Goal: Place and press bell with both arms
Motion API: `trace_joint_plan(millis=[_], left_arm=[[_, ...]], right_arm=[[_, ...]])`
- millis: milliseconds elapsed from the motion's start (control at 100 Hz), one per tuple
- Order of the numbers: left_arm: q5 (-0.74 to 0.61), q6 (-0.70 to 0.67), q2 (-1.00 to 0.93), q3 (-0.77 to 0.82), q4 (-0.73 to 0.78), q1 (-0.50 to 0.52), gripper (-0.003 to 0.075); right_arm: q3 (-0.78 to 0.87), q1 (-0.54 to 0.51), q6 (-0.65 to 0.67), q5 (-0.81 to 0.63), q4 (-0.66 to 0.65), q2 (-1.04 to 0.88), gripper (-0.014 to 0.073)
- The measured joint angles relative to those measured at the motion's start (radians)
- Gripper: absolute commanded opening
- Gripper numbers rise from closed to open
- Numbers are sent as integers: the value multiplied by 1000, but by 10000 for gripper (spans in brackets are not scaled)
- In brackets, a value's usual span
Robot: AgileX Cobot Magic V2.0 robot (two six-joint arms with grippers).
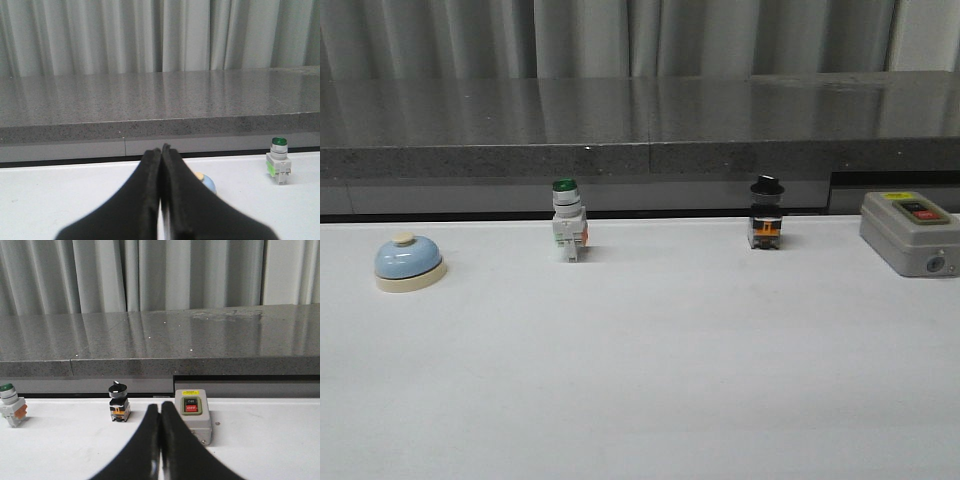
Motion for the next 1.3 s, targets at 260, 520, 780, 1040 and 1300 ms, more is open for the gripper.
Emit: trace_joint_plan(millis=[260, 520, 780, 1040, 1300], left_arm=[[0, 0, 0, 0, 0, 0, -20], [-17, 0, 0, 0, -2, 0, -20], [163, 0, 35, -109, -40, 0, -20], [365, 0, 314, -385, -144, 0, -20], [559, 0, 629, -663, -188, 0, -20]], right_arm=[[0, 0, 0, 0, 0, 0, -60], [0, 0, 0, 0, 0, 0, -60], [0, 0, 0, 0, 0, 0, -60], [0, 0, 0, 0, 0, 0, -60], [0, 0, 0, 0, 0, 0, -60]])
